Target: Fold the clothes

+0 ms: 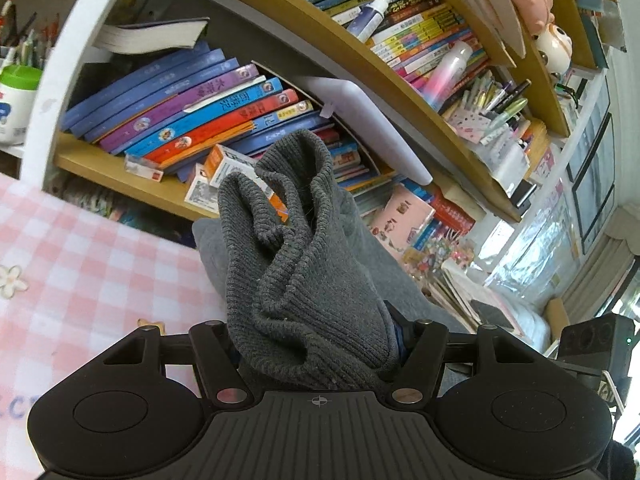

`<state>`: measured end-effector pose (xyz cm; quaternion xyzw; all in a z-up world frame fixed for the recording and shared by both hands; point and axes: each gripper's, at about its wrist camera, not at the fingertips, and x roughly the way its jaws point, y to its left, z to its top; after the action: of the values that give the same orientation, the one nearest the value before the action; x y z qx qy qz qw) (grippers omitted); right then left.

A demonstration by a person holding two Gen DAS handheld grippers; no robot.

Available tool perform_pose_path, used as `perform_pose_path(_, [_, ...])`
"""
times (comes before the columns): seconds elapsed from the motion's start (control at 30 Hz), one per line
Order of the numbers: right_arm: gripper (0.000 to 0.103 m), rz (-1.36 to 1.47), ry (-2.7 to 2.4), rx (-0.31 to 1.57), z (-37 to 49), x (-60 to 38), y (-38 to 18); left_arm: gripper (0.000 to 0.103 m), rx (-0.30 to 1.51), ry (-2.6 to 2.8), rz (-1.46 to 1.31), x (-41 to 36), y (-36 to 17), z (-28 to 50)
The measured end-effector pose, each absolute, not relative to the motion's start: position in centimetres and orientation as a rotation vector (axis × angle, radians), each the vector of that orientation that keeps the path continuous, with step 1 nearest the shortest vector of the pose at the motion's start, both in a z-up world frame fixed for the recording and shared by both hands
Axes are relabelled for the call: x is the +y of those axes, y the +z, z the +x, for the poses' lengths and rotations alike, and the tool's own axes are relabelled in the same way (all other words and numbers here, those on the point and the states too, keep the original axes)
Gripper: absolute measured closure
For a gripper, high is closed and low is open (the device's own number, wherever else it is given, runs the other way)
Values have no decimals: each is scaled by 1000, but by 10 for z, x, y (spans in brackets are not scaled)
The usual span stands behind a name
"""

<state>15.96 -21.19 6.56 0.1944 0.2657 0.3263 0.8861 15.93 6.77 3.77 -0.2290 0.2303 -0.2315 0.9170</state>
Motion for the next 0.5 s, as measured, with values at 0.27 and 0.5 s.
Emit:
perform_pose_path(0.27, [68, 425, 658, 550, 191, -224, 55, 41, 479, -493, -462, 58, 29, 197])
perform_pose_path(0.5, [68, 444, 648, 547, 215, -229, 46, 41, 482, -500, -463, 54, 20, 222])
